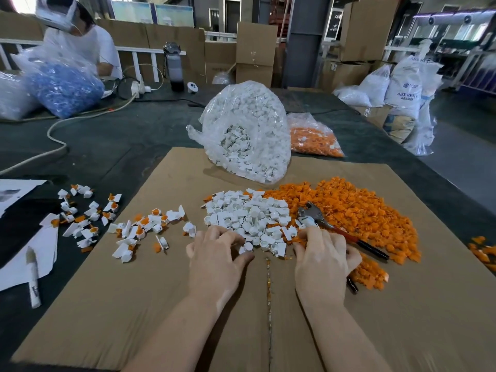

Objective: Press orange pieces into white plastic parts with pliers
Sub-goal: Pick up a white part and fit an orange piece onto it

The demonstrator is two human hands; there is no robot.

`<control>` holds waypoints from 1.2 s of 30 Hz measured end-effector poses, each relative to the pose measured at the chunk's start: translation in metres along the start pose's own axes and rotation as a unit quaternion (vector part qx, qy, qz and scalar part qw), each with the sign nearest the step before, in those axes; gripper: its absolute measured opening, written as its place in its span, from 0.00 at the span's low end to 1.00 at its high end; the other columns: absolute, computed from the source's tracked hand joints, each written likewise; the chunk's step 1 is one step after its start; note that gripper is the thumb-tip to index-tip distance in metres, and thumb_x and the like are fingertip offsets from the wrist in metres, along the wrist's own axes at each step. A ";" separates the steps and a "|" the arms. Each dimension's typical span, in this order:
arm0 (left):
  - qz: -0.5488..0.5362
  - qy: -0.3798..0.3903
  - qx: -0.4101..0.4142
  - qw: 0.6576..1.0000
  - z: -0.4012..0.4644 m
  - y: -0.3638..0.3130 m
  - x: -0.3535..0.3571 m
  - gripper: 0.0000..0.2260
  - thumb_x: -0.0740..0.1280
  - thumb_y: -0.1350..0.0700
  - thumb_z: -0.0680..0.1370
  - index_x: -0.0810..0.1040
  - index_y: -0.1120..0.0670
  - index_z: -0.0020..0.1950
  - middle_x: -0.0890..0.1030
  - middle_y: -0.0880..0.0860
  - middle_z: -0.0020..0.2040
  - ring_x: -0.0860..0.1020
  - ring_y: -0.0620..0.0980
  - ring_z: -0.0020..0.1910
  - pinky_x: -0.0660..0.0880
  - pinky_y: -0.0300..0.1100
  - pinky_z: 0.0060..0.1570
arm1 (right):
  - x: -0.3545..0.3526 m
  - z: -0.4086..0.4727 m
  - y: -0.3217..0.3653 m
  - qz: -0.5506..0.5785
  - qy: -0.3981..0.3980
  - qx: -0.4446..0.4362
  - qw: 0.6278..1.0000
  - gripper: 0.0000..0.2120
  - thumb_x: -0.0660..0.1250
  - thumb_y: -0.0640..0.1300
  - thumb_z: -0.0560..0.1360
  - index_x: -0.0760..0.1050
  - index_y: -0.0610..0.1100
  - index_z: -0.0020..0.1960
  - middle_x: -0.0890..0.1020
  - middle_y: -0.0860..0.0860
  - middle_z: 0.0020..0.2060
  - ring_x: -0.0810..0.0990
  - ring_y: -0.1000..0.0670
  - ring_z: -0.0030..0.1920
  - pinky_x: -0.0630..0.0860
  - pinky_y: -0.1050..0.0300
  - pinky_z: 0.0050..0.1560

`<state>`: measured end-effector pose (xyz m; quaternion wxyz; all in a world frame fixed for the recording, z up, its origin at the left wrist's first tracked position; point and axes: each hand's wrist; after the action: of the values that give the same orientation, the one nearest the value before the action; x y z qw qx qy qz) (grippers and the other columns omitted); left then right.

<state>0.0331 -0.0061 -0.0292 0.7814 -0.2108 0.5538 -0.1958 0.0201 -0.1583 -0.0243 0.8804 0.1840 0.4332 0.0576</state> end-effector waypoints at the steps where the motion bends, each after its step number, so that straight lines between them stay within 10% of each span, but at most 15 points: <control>1: -0.028 -0.006 0.006 1.000 0.000 -0.001 -0.001 0.09 0.70 0.45 0.72 0.78 0.45 0.50 0.68 0.40 0.45 0.63 0.42 0.49 0.53 0.37 0.46 | 0.000 0.000 0.000 0.019 -0.007 -0.020 1.000 0.10 0.77 0.34 0.64 0.77 0.41 0.42 0.79 0.47 0.33 0.77 0.42 0.39 0.63 0.46 0.50; 8: -0.126 -0.017 0.075 0.989 0.001 -0.018 -0.002 0.09 0.67 0.65 0.75 0.83 0.55 0.51 0.81 0.49 0.45 0.75 0.44 0.43 0.64 0.22 0.42 | -0.003 0.000 0.000 0.125 -0.003 -0.110 0.986 0.07 0.73 0.35 0.68 0.81 0.43 0.45 0.82 0.51 0.37 0.78 0.45 0.39 0.67 0.51 0.43; 19: -0.207 0.000 0.047 0.977 0.002 -0.023 0.001 0.03 0.72 0.59 0.72 0.84 0.55 0.44 0.80 0.47 0.40 0.74 0.39 0.40 0.64 0.20 0.42 | -0.004 0.000 0.000 0.175 0.024 -0.077 0.981 0.05 0.74 0.35 0.68 0.81 0.41 0.44 0.82 0.50 0.36 0.78 0.45 0.40 0.67 0.52 0.47; 25: -0.184 0.049 0.043 0.981 0.003 -0.019 0.004 0.14 0.71 0.59 0.73 0.80 0.51 0.58 0.74 0.41 0.42 0.74 0.39 0.43 0.67 0.22 0.46 | -0.005 0.000 0.000 0.174 0.049 -0.074 0.981 0.04 0.73 0.39 0.70 0.79 0.42 0.38 0.80 0.51 0.32 0.75 0.48 0.36 0.57 0.59 0.43; 30: -0.220 0.073 0.012 0.973 0.003 -0.019 0.002 0.01 0.69 0.53 0.75 0.80 0.48 0.45 0.77 0.42 0.39 0.74 0.38 0.40 0.66 0.24 0.39 | -0.007 -0.001 0.001 0.156 0.060 -0.090 0.982 0.06 0.73 0.41 0.70 0.77 0.42 0.36 0.78 0.52 0.31 0.74 0.48 0.35 0.61 0.56 0.44; 36: -0.304 0.122 -0.055 0.943 0.003 -0.018 -0.001 0.07 0.69 0.59 0.74 0.76 0.49 0.41 0.77 0.46 0.33 0.74 0.44 0.35 0.69 0.34 0.38 | -0.005 -0.002 0.002 0.123 0.050 -0.130 0.983 0.10 0.76 0.40 0.66 0.76 0.44 0.33 0.74 0.53 0.26 0.73 0.50 0.30 0.63 0.55 0.43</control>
<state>0.0345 -0.0207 -0.0180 0.5981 -0.3861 0.5646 -0.4176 0.0151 -0.1575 -0.0208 0.8604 0.1168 0.4394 0.2301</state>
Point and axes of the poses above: each hand's wrist, its own z-axis towards the middle knuckle, its own x-axis out of the palm, y = z × x
